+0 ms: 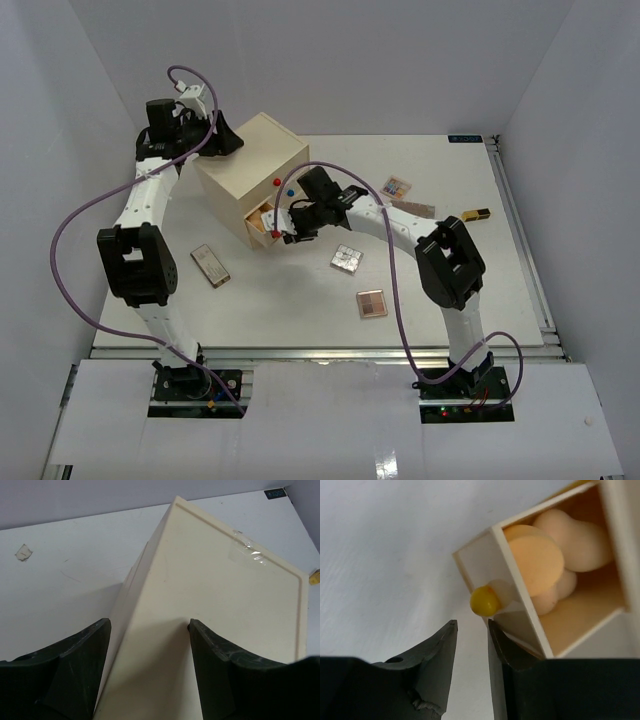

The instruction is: Organize the makeup

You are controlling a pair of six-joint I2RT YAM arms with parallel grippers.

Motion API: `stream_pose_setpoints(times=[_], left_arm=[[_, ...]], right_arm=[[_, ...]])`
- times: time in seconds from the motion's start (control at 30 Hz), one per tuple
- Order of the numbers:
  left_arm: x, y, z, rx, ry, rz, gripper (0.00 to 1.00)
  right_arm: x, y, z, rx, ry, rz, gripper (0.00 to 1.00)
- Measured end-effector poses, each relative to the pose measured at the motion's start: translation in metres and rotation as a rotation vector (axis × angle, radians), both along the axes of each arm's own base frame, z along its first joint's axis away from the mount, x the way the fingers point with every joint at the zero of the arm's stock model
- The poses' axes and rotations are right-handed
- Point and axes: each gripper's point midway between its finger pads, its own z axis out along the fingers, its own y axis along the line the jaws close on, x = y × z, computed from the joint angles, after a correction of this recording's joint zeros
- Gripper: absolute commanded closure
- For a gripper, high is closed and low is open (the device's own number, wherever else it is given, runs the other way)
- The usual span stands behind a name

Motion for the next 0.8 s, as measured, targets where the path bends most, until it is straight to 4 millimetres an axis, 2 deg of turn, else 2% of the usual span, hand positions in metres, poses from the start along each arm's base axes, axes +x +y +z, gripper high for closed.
stream_pose_setpoints(times=[0.1, 0.23, 0.33, 0.5, 0.6, 0.67, 0.77, 0.8], left_arm=[[0.0, -0.001, 0.0, -0.007, -0.018, -0.007, 0.27], [-0.001, -0.001, 0.0, -0.006, -0.038, -0.007, 0.27], [-0.001, -0.001, 0.0, -0.004, -0.053, -0.007, 0.27], [-0.002, 0.0, 0.0, -0.005, -0.07, 0.001, 0.23], [-0.002, 0.0, 0.0, -0.015, -0.059, 0.02, 0.22], [-0.002, 0.001, 0.0, -0.022, -0.045, 0.039, 0.22], [-0.004, 0.0, 0.0, -0.033, -0.021, 0.059, 0.21], [-0.004, 0.0, 0.0, -0.037, -0.016, 0.063, 0.21]], right_arm=[[0.028, 0.027, 0.02, 0.105, -0.021, -0.11, 0.58], [0.054, 0.045, 0.043, 0.213, -0.007, -0.258, 0.55], [0.056, 0.045, 0.043, 0.226, 0.061, -0.335, 0.5], [0.054, 0.046, 0.031, 0.222, 0.161, -0.413, 0.51], [0.054, 0.043, 0.025, 0.236, 0.19, -0.441, 0.51], [0.052, 0.034, 0.02, 0.248, 0.222, -0.468, 0.5], [0.048, 0.004, 0.019, 0.26, 0.333, -0.549, 0.42], [0.055, -0.006, 0.027, 0.287, 0.358, -0.58, 0.4]])
